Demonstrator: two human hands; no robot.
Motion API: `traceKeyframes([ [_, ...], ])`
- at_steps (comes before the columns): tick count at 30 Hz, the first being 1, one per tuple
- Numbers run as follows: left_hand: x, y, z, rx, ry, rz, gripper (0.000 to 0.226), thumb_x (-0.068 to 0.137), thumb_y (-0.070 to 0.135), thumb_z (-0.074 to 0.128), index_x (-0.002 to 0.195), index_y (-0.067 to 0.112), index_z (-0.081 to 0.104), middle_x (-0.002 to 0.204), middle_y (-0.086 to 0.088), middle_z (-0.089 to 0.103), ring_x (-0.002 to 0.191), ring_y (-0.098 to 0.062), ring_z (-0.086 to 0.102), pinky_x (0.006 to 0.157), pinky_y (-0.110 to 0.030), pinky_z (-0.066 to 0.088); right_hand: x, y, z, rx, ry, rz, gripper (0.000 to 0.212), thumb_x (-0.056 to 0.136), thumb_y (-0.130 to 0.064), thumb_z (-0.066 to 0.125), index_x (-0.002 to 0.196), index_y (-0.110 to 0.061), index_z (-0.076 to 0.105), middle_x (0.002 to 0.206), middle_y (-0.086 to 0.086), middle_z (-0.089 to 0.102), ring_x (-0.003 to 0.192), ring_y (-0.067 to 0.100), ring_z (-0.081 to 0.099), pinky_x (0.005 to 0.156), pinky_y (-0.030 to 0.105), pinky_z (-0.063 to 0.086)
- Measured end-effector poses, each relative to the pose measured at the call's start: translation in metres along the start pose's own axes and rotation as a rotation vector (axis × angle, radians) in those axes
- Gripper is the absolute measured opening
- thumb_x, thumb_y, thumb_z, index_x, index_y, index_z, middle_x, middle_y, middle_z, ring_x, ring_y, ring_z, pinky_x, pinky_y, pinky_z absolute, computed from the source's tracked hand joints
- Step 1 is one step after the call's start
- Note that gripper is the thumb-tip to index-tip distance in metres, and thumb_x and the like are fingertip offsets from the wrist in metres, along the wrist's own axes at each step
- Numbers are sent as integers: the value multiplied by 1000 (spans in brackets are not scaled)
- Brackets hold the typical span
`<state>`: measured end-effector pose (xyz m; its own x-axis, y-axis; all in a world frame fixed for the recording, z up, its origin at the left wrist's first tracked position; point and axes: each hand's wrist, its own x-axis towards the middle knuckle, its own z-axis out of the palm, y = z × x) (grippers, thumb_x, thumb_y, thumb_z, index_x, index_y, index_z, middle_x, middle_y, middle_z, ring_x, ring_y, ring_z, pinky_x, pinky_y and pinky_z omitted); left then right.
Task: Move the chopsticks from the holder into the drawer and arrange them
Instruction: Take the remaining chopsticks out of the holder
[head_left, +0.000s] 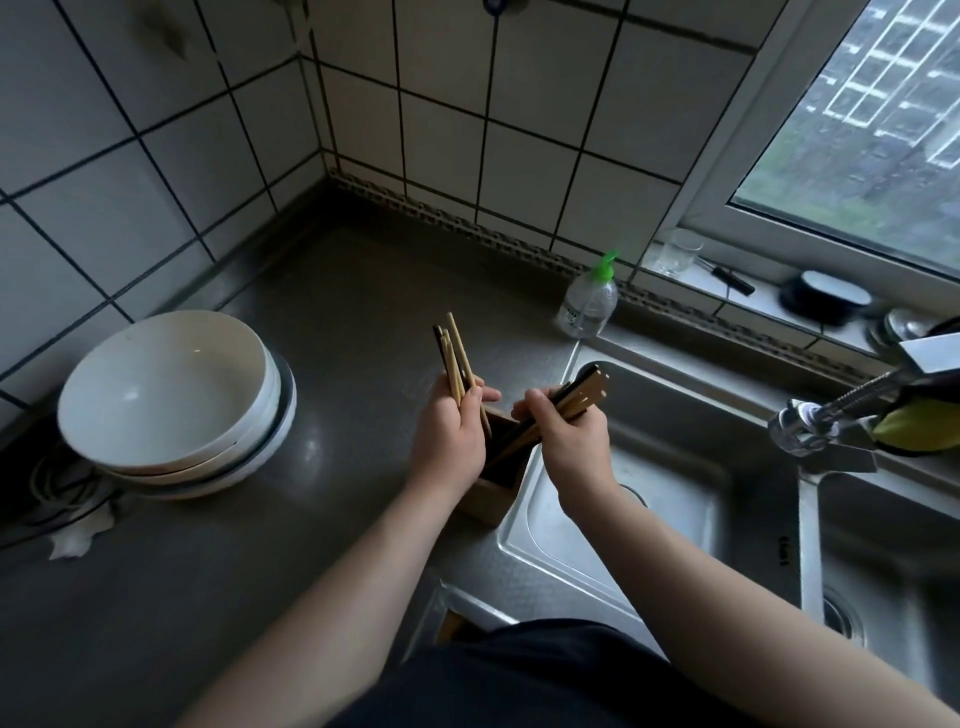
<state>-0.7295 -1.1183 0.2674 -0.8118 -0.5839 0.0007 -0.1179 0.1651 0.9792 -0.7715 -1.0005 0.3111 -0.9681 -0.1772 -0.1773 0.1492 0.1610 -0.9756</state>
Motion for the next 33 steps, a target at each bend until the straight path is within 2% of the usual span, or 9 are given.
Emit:
traceKeyframes([
  [4,-5,5,-1,-32,3,16,15,98,30,43,99,30,57,91,29,68,89,8,62,74,-2,41,-5,-4,4,193,11,11,21,96,-18,52,83,-17,68,86,8,75,86,16,73,79,24,56],
  [6,-6,7,-2,-48,14,25,14,100,26,44,97,35,54,91,23,71,91,4,64,75,-4,43,-7,-6,7,264,20,23,21,98,-15,47,89,-11,66,90,10,74,87,15,73,78,21,57],
  [10,-6,13,-2,-88,30,35,15,101,21,44,101,30,56,92,16,72,95,4,65,77,-6,44,-7,-10,11,343,43,36,23,99,-10,43,95,-9,65,96,11,73,94,16,72,88,26,55],
  [14,-6,20,-3,-99,69,71,17,101,19,43,107,20,58,97,11,72,96,2,66,79,-10,47,-3,-13,9,389,138,22,23,99,-11,43,95,-6,65,95,10,74,93,18,72,91,30,54],
  [21,-6,43,-8,-97,87,96,18,103,18,40,100,29,55,92,10,71,91,2,67,79,-15,52,-7,-37,-7,473,211,-55,24,99,-10,43,88,-11,65,86,7,75,88,23,73,81,29,57],
  [25,-2,62,-16,-108,123,144,20,103,15,41,96,28,54,87,6,71,85,-3,69,77,-19,54,-14,-56,-22,571,202,-52,23,100,-11,42,94,-6,64,93,14,73,93,29,71,91,38,55],
  [29,1,80,-26,-93,167,182,18,103,18,42,95,30,53,84,7,71,81,-3,69,70,-13,53,-23,-73,-38,636,201,-67,22,100,-11,42,98,-3,63,100,20,71,98,32,70,98,45,51],
  [33,-1,90,-35,-116,174,193,15,103,20,42,99,29,54,86,5,71,82,-6,70,73,-20,56,-28,-86,-54,707,198,-106,22,100,-12,43,103,0,61,100,20,72,98,32,70,98,45,50],
])
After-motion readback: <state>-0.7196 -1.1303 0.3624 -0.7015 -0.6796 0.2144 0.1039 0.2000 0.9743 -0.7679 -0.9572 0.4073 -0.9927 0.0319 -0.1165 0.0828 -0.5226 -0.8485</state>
